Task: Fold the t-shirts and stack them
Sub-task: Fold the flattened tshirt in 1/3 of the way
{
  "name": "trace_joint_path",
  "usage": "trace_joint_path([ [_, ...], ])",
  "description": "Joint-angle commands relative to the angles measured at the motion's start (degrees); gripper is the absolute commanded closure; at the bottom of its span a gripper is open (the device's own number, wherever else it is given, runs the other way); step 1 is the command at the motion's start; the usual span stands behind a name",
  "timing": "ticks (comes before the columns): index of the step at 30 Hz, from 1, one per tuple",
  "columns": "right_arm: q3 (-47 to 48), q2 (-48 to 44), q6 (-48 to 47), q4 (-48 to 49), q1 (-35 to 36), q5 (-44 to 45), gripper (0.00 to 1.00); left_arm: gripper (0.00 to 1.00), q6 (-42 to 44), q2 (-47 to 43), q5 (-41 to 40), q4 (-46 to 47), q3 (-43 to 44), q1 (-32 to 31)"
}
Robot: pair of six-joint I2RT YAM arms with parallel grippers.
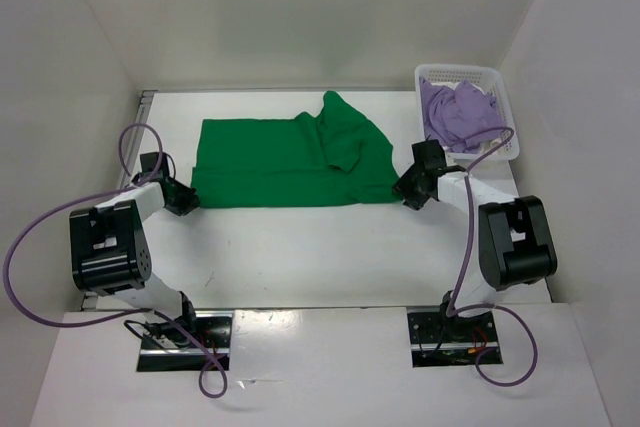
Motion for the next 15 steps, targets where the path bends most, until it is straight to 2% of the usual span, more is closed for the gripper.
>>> trace_joint_path([
  [1,-0.12,2.68,0.61,3.07,-0.18,1.59,0.49,0.82,1.14,0.58,-1.06,0.99,1.35,0.28],
  [4,1.46,5.57,0.61,4.56,-0.18,1.59,0.56,0.88,1.84,0.58,-1.06,0.99,1.88,0.28],
  [5,2.59,6.28,0.61,4.57,-0.18,1.59,0.64,0.91,2.45,0.58,-1.06,0.47,2.40,0.28],
  [7,2.60,6.90,1.13,5.44,-0.18,1.59,0.71,0.94,2.98,0.58,-1.58,0.46,2.40,0.28],
  [8,2.60,6.90,1.14,5.45,-0.18,2.37,0.81,0.95,2.99,0.58,-1.59,-0.15,2.40,0.28],
  [12,3.83,6.90,1.66,2.65,-0.18,3.08,1.00,1.00,5.44,1.11,-3.16,-3.48,4.33,0.28],
  [15,1.64,2.42,2.37,-0.08,-0.18,3.08,1.00,1.00,6.76,-1.78,-3.70,-6.92,3.82,1.60],
])
